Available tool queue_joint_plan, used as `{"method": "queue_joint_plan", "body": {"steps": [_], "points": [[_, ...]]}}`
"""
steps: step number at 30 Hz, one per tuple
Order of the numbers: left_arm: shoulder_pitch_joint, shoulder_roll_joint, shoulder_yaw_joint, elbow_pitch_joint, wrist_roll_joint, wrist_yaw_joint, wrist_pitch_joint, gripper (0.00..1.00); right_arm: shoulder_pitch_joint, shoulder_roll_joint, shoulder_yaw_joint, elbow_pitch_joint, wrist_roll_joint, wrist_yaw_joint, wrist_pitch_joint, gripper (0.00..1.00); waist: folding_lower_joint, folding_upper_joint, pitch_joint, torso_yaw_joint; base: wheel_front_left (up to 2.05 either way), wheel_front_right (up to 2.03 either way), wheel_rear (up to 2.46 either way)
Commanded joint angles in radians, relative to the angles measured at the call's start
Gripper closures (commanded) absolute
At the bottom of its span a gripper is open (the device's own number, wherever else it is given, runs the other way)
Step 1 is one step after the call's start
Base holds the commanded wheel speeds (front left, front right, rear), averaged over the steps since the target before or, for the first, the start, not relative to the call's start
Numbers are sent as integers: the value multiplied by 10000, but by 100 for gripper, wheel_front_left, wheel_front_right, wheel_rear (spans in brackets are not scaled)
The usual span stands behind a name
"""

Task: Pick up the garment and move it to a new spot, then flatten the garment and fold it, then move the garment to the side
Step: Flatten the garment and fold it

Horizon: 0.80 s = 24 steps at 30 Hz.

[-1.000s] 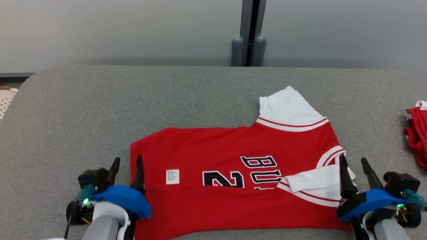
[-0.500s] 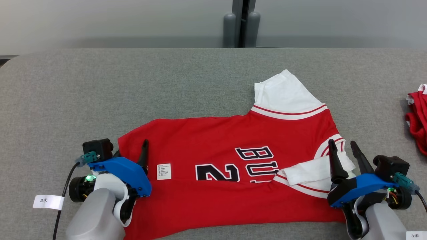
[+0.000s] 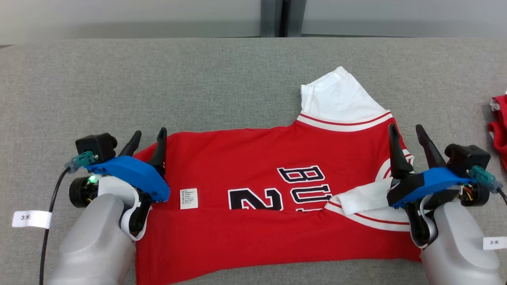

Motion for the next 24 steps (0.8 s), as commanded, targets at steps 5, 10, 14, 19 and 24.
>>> {"method": "queue_joint_plan", "body": {"steps": [5,10,14,19,24], "points": [[-405,183,-592,257,-273,-12,-31,0,-940,-224,77,388,110,-1,10,0,-1,0,260,92,0,0,0],[-677,302,-1209,536,-270,-12,-101,0,-2067,-626,36,1036,-223,-1,269,0,-1,0,485,304,0,0,0],[-910,315,-1670,666,-265,-12,-177,0,-2858,-947,56,1682,-600,-1,712,0,-1,0,547,541,0,0,0],[-1101,252,-2233,475,-543,-12,42,0,-3819,-1232,53,2757,-1190,-1,1602,0,-1,0,657,877,0,0,0],[-1296,268,-2742,261,-868,-12,163,23,-4641,-1371,14,3824,-1762,-1,2710,0,-1,0,868,1207,0,0,0]]}}
